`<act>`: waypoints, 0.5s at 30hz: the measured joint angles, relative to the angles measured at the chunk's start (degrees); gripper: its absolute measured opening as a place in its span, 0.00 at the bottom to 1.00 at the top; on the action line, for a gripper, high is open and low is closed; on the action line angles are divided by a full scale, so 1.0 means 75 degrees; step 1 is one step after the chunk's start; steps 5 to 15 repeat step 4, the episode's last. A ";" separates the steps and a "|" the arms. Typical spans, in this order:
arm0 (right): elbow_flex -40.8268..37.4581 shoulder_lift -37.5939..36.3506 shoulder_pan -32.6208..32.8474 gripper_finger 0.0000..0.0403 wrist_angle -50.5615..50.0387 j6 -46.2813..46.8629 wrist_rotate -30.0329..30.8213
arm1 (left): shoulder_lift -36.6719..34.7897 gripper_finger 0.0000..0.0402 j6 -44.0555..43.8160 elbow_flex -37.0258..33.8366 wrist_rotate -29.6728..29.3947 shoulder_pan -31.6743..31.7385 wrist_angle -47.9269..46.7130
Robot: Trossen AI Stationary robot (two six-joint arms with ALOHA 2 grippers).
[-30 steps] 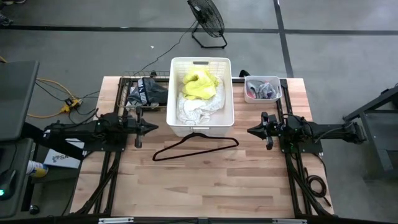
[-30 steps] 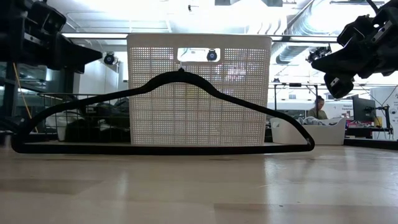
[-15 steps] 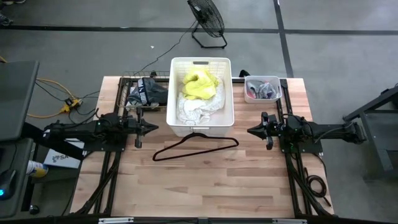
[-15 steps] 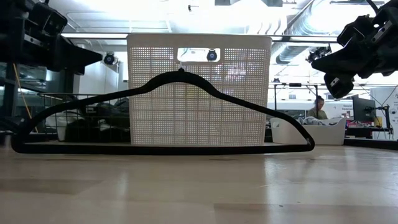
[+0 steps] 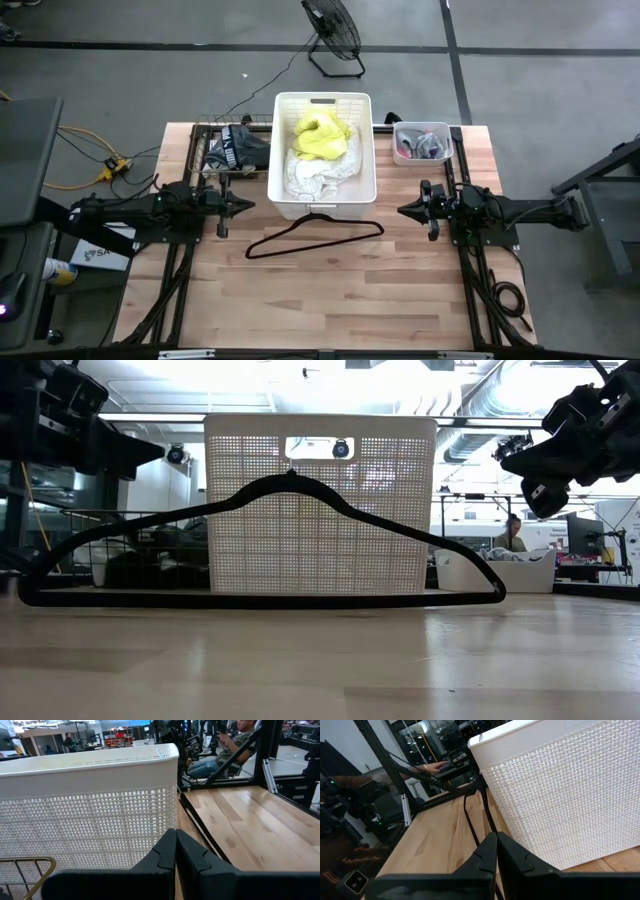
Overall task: Pick & Place Cloths
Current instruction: Return to Home Position
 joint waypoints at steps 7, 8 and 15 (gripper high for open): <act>-0.0001 0.0001 0.0002 0.01 -0.0003 0.0002 0.0000 | 0.0000 0.00 0.0000 0.0000 0.0003 0.0000 0.0001; -0.0001 0.0001 0.0002 0.01 -0.0003 0.0002 0.0000 | 0.0000 0.00 0.0000 0.0000 0.0003 0.0000 0.0001; -0.0001 0.0001 0.0002 0.01 -0.0003 0.0002 0.0000 | 0.0000 0.00 0.0000 0.0000 0.0003 0.0000 0.0001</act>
